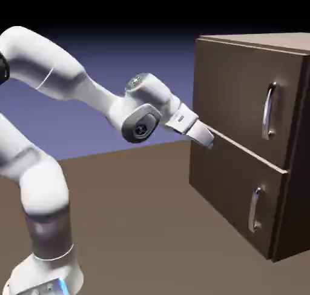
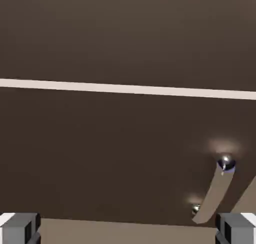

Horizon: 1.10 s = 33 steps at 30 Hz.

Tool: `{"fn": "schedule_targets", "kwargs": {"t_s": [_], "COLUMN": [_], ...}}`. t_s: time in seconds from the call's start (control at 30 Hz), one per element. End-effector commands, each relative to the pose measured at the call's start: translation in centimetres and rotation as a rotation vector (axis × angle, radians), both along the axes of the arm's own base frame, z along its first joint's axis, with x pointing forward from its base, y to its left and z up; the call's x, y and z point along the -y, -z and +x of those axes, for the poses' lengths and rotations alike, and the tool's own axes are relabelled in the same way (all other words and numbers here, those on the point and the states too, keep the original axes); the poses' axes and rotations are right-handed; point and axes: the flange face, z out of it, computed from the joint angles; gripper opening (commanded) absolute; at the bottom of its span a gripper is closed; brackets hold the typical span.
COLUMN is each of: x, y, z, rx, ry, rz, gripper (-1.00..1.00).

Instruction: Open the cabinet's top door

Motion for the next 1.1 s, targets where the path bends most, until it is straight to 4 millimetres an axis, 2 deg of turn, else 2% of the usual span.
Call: {"fn": "schedule_targets", "kwargs": {"t_s": [0.0,0.3,0.57,0.83,1.07], "x": [-0.2,-1.7,-1.8,-0.8,0.9], "y": [-0.6,-5.4,-8.6,-10.7,-11.6], "z": [0.0,-0.2,-0.9,-1.4,-1.4], "rx": [0.012,0.12,0.221,0.324,0.414], "ry": [-0.006,-0.049,-0.065,-0.063,-0.051], "rz": [-0.002,-0.022,-0.034,-0.037,-0.032], "gripper": [0.0,0.0,0.0,0.0,0.0]}}
